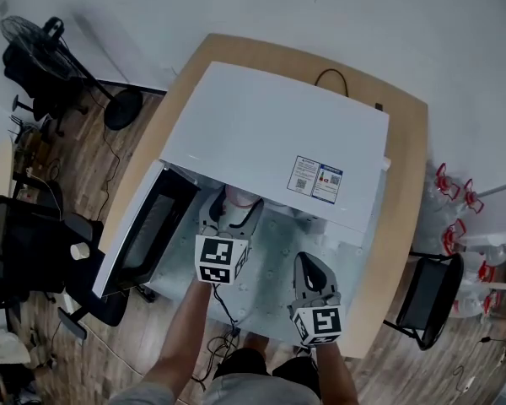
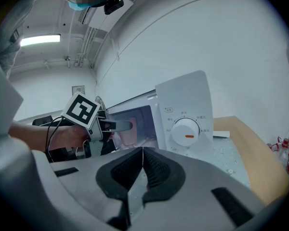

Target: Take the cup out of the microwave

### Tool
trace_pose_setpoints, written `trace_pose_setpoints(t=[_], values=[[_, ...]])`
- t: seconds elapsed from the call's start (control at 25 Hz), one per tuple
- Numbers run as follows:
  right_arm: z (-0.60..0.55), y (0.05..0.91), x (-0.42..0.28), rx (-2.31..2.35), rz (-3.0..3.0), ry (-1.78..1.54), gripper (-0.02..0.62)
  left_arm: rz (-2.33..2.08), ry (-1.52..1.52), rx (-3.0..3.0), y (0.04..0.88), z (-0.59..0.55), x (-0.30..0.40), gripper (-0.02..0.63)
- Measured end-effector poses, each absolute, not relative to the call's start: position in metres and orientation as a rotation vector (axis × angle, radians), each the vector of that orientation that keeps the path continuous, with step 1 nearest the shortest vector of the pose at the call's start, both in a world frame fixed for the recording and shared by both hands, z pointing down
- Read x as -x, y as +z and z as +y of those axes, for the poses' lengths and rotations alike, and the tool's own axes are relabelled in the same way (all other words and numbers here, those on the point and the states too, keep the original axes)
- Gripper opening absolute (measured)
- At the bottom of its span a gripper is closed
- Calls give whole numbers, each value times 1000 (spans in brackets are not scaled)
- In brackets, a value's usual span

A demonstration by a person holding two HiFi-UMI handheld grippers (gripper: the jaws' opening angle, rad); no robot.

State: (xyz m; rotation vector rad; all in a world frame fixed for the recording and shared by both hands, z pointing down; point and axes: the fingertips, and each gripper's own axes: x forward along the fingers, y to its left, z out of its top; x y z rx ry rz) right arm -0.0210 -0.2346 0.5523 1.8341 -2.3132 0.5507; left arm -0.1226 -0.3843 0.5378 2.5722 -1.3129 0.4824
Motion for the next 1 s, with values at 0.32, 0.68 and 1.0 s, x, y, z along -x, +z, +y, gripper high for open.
trace_pose_setpoints(t=[0.32,0.68,1.0], values=[[-219,537,28,-1759,-2381,491,19,-1404,450,-2531,519,-345,146,348],[-199,517,26,-1701,-2445,434,19,-1501,412,-2489,499,-293,161,348],[-177,505,7,-1685,-2470,386,19,-1556,423,-2519,485,-240,148,348]])
